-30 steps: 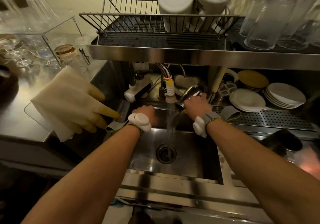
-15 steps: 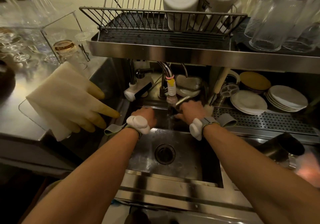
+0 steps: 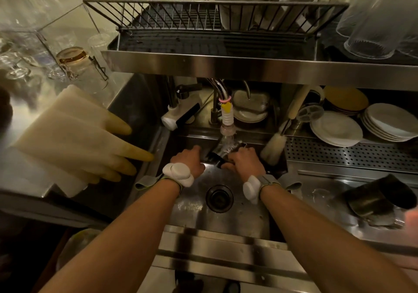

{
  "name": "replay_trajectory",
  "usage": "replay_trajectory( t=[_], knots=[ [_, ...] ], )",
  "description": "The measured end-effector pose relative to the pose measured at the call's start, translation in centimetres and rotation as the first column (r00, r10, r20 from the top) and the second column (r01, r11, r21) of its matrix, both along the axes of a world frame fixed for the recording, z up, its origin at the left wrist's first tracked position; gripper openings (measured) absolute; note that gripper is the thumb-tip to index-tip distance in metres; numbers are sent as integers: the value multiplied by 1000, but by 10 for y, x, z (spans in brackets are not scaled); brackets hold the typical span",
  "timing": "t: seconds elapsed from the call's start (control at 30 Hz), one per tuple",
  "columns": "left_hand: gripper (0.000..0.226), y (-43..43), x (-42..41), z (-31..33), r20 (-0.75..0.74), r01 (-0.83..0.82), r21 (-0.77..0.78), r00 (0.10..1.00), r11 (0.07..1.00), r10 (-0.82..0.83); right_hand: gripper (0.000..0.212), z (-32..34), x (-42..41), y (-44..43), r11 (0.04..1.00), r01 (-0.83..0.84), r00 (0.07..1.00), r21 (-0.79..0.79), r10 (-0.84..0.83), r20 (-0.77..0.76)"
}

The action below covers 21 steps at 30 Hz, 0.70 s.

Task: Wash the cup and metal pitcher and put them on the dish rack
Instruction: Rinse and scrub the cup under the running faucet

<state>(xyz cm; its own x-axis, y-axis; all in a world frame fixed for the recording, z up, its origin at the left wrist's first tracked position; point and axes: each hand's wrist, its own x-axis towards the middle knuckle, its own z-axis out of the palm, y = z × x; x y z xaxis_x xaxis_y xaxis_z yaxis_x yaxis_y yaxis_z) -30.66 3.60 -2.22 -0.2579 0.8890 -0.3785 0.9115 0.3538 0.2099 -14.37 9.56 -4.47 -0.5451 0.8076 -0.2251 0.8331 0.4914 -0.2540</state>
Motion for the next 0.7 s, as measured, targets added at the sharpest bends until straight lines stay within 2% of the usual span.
replay_trajectory(
  t=[0.07,0.2,0.37,0.53,0.6,0.7],
  knots=[
    [58,2,0,1,6,1,1,1000,1000,-1,36,3,-1,5,998,19,999,52,-18,-30],
    [68,5,1,-1,26,31,15,999,999,-31,39,8,-12,2,994,-105,994,31,104,26],
    [75,9,0,-4,17,45,14,999,999,-45,34,8,2,11,990,69,998,122,-69,-1],
    [83,12,8,-6,36,59,12,998,998,-59,38,10,-6,3,997,-63,997,40,61,47],
    [81,14,12,-4,46,74,50,996,996,-77,37,11,-6,6,999,52,996,-3,-52,-68],
    [90,16,12,-2,62,75,64,995,995,-79,38,12,-5,13,960,232,925,-154,-267,-269]
  ],
)
